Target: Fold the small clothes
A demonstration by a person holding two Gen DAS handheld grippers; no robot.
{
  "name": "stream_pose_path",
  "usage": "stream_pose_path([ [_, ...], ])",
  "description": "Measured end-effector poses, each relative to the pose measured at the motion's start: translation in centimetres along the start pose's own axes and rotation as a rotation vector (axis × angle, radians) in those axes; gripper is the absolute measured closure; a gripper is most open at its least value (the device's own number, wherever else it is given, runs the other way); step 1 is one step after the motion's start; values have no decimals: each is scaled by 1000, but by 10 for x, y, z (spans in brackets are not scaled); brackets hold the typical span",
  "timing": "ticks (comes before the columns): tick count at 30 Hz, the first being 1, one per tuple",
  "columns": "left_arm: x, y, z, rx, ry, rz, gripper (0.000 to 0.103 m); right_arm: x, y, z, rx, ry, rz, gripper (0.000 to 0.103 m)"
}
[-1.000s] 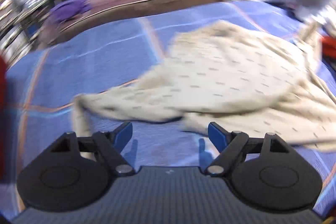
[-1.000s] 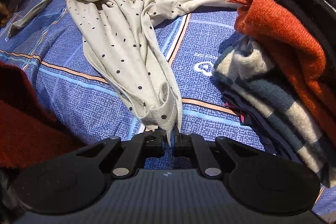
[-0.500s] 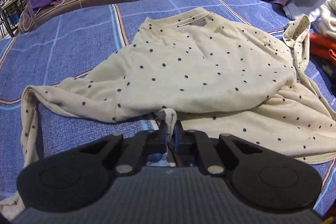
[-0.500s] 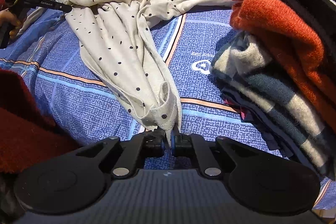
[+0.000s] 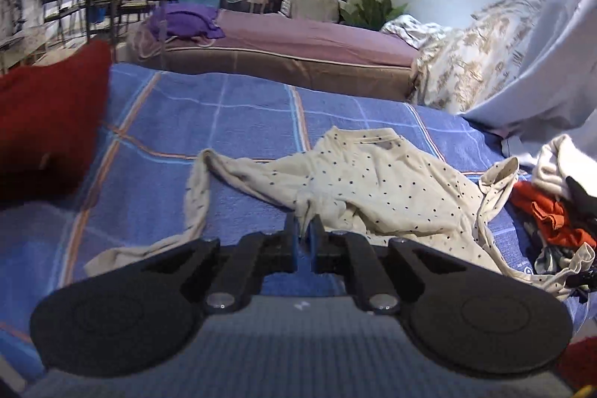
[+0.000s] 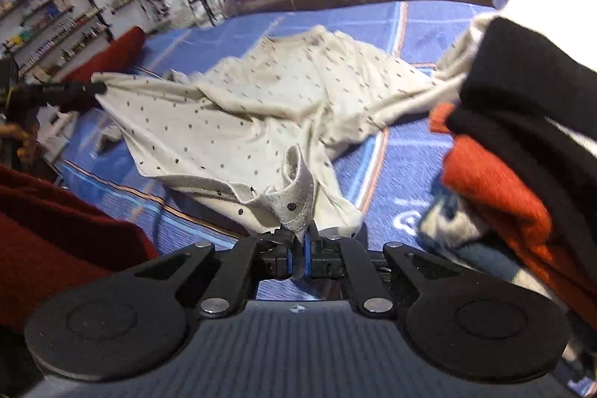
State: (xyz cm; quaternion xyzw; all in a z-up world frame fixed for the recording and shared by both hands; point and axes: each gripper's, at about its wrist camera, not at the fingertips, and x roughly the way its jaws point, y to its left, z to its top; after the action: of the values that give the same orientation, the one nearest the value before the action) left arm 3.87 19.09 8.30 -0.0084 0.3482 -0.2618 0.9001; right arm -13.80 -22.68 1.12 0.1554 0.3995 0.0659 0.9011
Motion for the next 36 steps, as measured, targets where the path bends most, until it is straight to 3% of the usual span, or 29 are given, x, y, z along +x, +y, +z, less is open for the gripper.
stream_pose_path([
  [4, -44, 32, -30, -145, 28, 69, 98, -4, 16, 18, -49, -13, 202, 94],
  [7, -45, 41, -58, -147, 109, 143, 98, 4, 31, 18, -128, 73, 294, 94],
  [13, -20, 46, -97, -177, 250, 130, 96, 30, 22, -16, -102, 329, 152, 94],
  [17, 4, 47, -114, -147, 308, 166, 86, 44, 15, -45, -90, 411, 65, 92],
  [20, 10, 50, -119, -128, 334, 215, 67, 59, 17, -69, -147, 539, -15, 83],
  [21, 10, 53, -120, -136, 335, 242, 50, 61, 17, -76, -173, 559, -40, 83],
  [22, 7, 55, -120, -137, 332, 283, 44, 60, 16, -79, -176, 562, -60, 83],
  [24, -2, 62, -116, -148, 309, 319, 44, 48, 9, -74, -122, 510, -71, 83],
  [26, -14, 69, -107, -187, 250, 351, 44, 30, 3, -59, -75, 390, -65, 81],
  [29, -22, 69, -82, -217, 108, 364, 41, 13, -3, -28, -53, 170, -106, 56],
  [30, -19, 65, -72, -224, 67, 343, 33, 15, -5, -17, -51, 126, -118, 45],
  [32, -4, 51, -51, -222, 19, 294, 22, 25, -8, 5, -17, 67, -146, 42],
  [36, 30, 2, 3, -13, -60, 205, 17, 54, -5, 61, -20, 19, -87, 41],
])
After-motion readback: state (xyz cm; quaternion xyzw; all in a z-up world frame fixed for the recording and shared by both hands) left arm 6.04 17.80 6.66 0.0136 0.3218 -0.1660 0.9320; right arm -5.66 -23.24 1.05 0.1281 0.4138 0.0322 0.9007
